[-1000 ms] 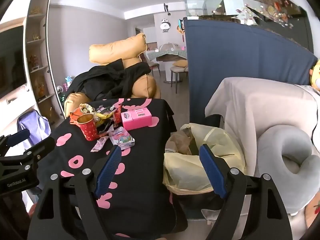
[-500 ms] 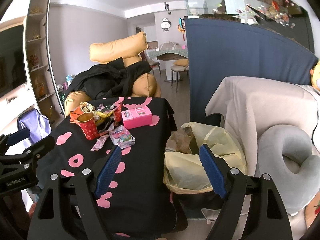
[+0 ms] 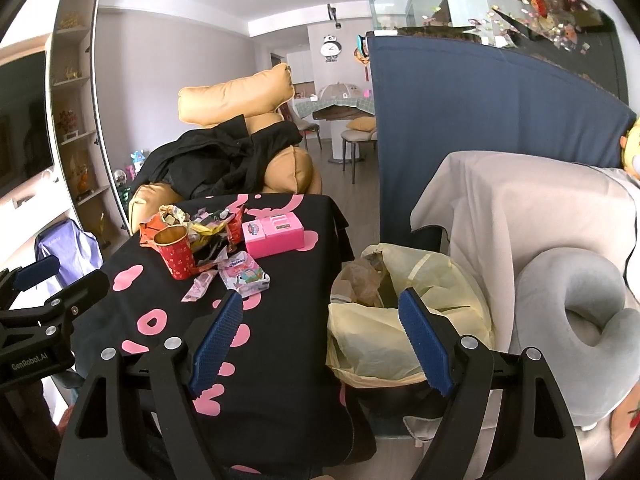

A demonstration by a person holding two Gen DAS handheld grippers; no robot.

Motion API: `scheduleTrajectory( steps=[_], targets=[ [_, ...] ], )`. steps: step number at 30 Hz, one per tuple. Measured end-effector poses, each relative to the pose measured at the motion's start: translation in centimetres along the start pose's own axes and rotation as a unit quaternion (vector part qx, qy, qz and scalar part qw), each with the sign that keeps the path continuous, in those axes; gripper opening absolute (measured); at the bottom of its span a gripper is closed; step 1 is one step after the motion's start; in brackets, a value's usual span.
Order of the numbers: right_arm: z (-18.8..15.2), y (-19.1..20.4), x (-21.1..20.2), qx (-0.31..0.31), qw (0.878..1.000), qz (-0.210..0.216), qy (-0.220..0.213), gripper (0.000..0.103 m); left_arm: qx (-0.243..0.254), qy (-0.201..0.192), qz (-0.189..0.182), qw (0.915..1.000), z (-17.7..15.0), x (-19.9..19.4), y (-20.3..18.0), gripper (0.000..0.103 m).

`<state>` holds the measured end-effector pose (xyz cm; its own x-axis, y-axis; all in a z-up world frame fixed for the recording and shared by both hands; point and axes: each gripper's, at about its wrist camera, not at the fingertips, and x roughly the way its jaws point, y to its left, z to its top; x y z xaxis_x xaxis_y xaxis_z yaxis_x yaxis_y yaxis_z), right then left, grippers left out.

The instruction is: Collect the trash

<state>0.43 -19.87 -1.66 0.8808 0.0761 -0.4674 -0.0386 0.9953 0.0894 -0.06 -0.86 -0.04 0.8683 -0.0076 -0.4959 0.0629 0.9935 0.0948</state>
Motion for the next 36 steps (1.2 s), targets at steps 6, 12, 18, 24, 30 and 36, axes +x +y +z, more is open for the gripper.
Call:
scheduleTrajectory(
  steps=[6, 12, 18, 24, 30, 36],
  targets=[
    [-0.01, -0.01, 0.04, 0.001, 1.000, 0.001, 0.001, 0.076, 0.000, 0.001, -0.001, 1.0000, -0.01, -0.01, 0.15, 0.094],
    [0.06, -0.07, 0.04, 0.001, 1.000, 0.001, 0.001, 0.076, -0.001, 0.001, -0.001, 1.0000, 0.00, 0.02, 0.03, 0.094],
    [-0.15, 0.04, 0.01, 0.002, 1.000, 0.001, 0.002, 0.076, 0.000, 0.001, -0.001, 1.0000, -0.02, 0.01, 0.03, 0.094],
    [-0.14, 0.04, 0.06, 0.002, 1.000, 0.001, 0.002, 0.076, -0.001, 0.001, -0.001, 1.0000, -0.02, 0.01, 0.18, 0.094],
    [-0.12, 0.01, 0.09, 0.001, 1.000, 0.001, 0.003, 0.076, -0.002, 0.002, -0.002, 1.0000, -0.03, 0.03, 0.00, 0.094],
    [-0.11, -0.03, 0.08, 0.002, 1.000, 0.001, 0.003, 0.076, -0.002, 0.002, -0.003, 1.0000, -0.14, 0.01, -0.29, 0.094]
  ],
)
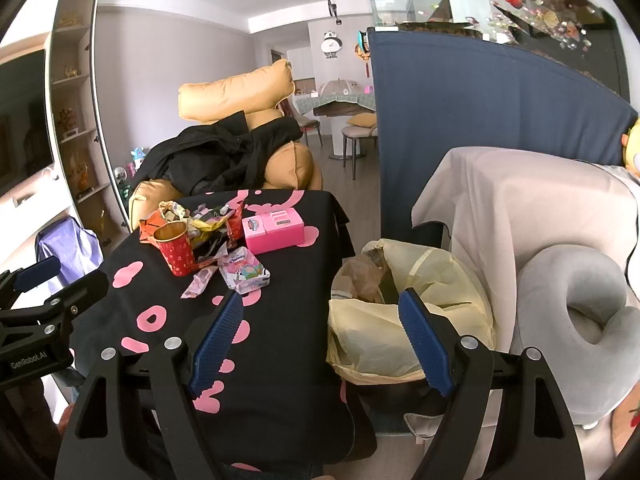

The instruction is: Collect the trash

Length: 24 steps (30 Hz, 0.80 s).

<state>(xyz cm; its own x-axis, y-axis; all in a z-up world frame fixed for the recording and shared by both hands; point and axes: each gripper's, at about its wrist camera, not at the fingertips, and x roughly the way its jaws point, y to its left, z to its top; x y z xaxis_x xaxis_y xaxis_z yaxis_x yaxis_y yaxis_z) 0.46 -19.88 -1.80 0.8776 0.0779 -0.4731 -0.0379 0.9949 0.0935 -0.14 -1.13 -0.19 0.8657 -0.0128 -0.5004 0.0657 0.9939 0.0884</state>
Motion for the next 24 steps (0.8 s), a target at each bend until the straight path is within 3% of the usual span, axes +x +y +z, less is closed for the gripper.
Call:
scheduleTrajectory(
  steps=[9, 17, 24],
  targets=[
    [-0.5, 0.3, 0.9, -0.009, 1.000, -0.002, -0.001, 0.076, -0.030, 0.022, -0.010, 0.9993, -0.6, 1.5, 0.9, 0.094],
    [0.4, 1.7, 3.7, -0.040, 0.999, -0.005, 0.013, 0.076, -0.069, 0.046, -0.003, 0.9965, 0.2, 4.9, 6.1, 0.094],
    [0.7, 3.9, 8.7, -0.062, 0.996, 0.035, 0.057, 0.076, -0.122, 0.095, -0.028, 0.9876, -1.1, 10.6, 12.2, 0.094]
  ],
)
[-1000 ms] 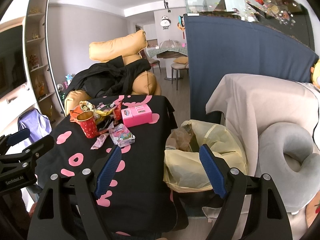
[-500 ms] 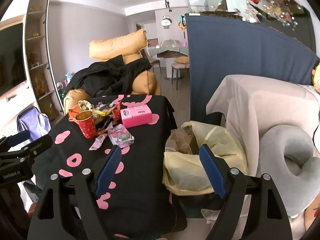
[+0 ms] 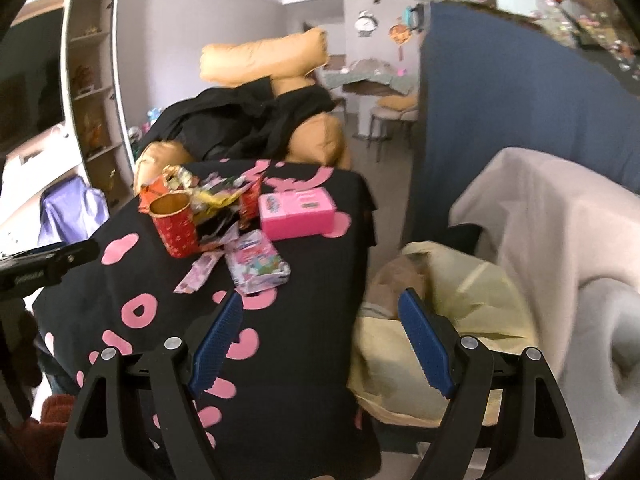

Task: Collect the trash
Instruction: 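Grasp the red paper cup with the left gripper while the right grasps the tissue pack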

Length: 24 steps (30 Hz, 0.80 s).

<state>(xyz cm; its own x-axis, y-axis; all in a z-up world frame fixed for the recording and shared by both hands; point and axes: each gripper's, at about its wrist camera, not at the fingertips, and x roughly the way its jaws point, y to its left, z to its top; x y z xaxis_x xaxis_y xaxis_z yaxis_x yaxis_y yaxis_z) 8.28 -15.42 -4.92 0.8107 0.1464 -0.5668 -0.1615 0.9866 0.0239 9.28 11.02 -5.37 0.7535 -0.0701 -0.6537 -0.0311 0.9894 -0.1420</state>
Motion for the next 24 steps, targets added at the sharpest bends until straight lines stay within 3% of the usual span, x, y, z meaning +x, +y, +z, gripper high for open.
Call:
scheduleTrajectory(
  steps=[2, 5, 8, 10, 12, 16, 20, 24],
  targets=[
    [0.2, 0.7, 1.4, -0.006, 1.000, 0.024, 0.011, 0.076, -0.029, 0.008, -0.026, 0.9992, 0.1, 1.2, 1.8, 0.094],
    [0.5, 2.0, 3.4, -0.016, 0.998, 0.045, 0.028, 0.076, -0.053, -0.005, -0.030, 0.9981, 0.4, 2.3, 3.3, 0.094],
    [0.9, 3.0, 5.3, -0.030, 0.997, 0.057, 0.039, 0.076, -0.018, -0.019, 0.002, 0.9996, 1.0, 3.4, 3.5, 0.094],
    [1.6, 3.6, 6.5, -0.050, 0.996, 0.058, 0.039, 0.076, -0.001, -0.005, 0.008, 1.0000, 1.6, 4.3, 3.8, 0.094],
    [2.1, 4.0, 7.6, -0.062, 0.995, 0.060, 0.040, 0.076, -0.015, 0.022, 0.001, 0.9996, 2.4, 5.7, 4.9, 0.094],
    [3.4, 4.5, 11.1, -0.067, 0.992, 0.091, 0.057, 0.076, -0.057, 0.026, -0.019, 0.9979, 4.1, 7.5, 6.4, 0.092],
    [3.5, 5.0, 14.0, -0.088, 0.988, 0.093, 0.082, 0.076, -0.072, 0.035, -0.059, 0.9951, 5.3, 8.7, 6.1, 0.089],
    [3.9, 4.7, 16.3, -0.085, 0.983, 0.114, 0.115, 0.076, -0.069, 0.037, -0.066, 0.9948, 6.7, 9.4, 5.9, 0.086]
  ],
)
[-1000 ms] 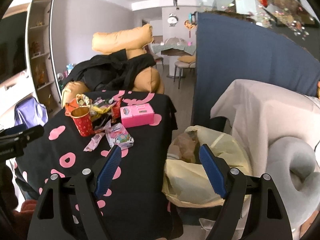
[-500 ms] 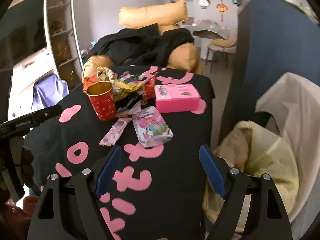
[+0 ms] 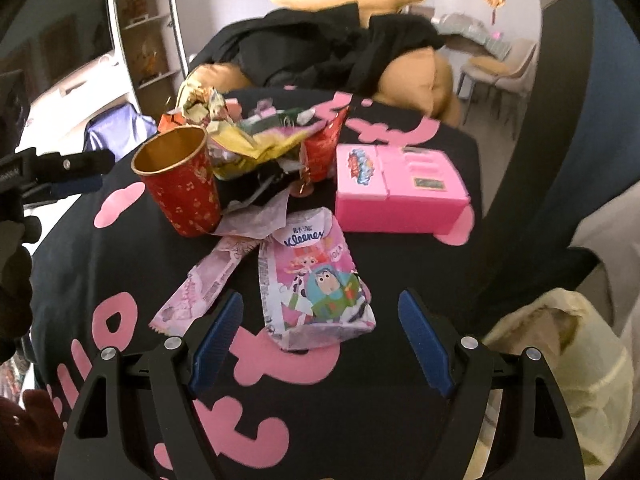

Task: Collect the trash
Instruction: 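Grasp the red paper cup with the left gripper while the right grasps the tissue pack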

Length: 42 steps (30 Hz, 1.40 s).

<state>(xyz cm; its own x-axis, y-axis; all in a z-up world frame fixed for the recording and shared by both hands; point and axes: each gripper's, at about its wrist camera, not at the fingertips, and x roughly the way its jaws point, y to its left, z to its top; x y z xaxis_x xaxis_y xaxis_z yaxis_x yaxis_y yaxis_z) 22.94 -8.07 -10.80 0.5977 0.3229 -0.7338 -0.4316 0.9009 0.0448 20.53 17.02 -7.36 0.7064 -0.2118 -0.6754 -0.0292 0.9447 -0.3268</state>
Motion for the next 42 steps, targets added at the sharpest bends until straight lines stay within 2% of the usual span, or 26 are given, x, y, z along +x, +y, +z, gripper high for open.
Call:
scheduleTrajectory(
  steps=[3, 7, 8, 12, 15, 17, 21, 23, 25, 29, 32, 37, 41, 42],
  targets=[
    [1.0, -0.1, 1.0, -0.007, 1.000, 0.003, 0.005, 0.076, 0.008, -0.001, 0.009, 0.9999, 0.5, 0.4, 0.1, 0.085],
    [2.0, 0.2, 1.7, 0.010, 0.999, 0.039, 0.001, 0.076, -0.006, 0.016, 0.006, 0.9998, 0.2, 1.2, 1.2, 0.084],
    [2.1, 0.6, 1.9, 0.011, 0.999, 0.038, 0.003, 0.076, -0.016, 0.021, 0.003, 0.9996, 0.2, 1.4, 1.8, 0.083],
    [2.9, 1.0, 3.4, -0.005, 1.000, -0.010, 0.003, 0.076, -0.050, 0.032, -0.023, 0.9980, 0.4, 1.8, 3.0, 0.081],
    [3.5, -0.3, 4.7, 0.027, 1.000, 0.008, 0.013, 0.076, -0.040, 0.018, -0.035, 0.9984, 1.2, 1.7, 2.4, 0.080],
    [3.6, -0.8, 5.1, 0.039, 0.999, 0.006, 0.015, 0.076, -0.040, 0.016, -0.041, 0.9983, 1.7, 2.1, 2.0, 0.075],
    [3.4, -0.7, 4.5, 0.036, 0.999, -0.009, 0.003, 0.076, -0.026, 0.033, -0.026, 0.9988, 2.6, 4.3, 0.6, 0.061],
    [3.0, -0.5, 4.1, 0.026, 1.000, -0.017, 0.003, 0.076, -0.019, 0.049, -0.012, 0.9985, 2.7, 5.5, 0.2, 0.043],
    [2.7, -0.4, 3.5, 0.011, 1.000, -0.025, -0.001, 0.076, -0.023, 0.061, -0.015, 0.9977, 2.6, 6.1, 0.3, 0.019],
    [2.3, -0.4, 2.8, -0.010, 1.000, 0.000, 0.001, 0.076, -0.016, 0.042, -0.018, 0.9988, 2.2, 4.4, 0.8, 0.014],
    [2.2, -0.2, 3.3, -0.025, 1.000, 0.000, 0.010, 0.076, -0.009, 0.023, -0.010, 0.9997, 2.0, 2.4, 1.5, 0.013],
    [2.7, 0.2, 5.8, -0.041, 0.998, 0.013, 0.041, 0.076, -0.010, 0.006, 0.001, 0.9999, 1.8, 0.4, 2.6, 0.013],
    [3.3, 0.8, 7.2, -0.051, 0.997, 0.013, 0.055, 0.076, -0.023, 0.010, -0.008, 0.9997, 1.4, 0.2, 3.2, 0.013],
    [3.4, 1.0, 7.2, -0.051, 0.997, 0.014, 0.054, 0.069, -0.024, 0.009, -0.011, 0.9996, 1.3, 0.1, 3.3, 0.013]
  ],
)
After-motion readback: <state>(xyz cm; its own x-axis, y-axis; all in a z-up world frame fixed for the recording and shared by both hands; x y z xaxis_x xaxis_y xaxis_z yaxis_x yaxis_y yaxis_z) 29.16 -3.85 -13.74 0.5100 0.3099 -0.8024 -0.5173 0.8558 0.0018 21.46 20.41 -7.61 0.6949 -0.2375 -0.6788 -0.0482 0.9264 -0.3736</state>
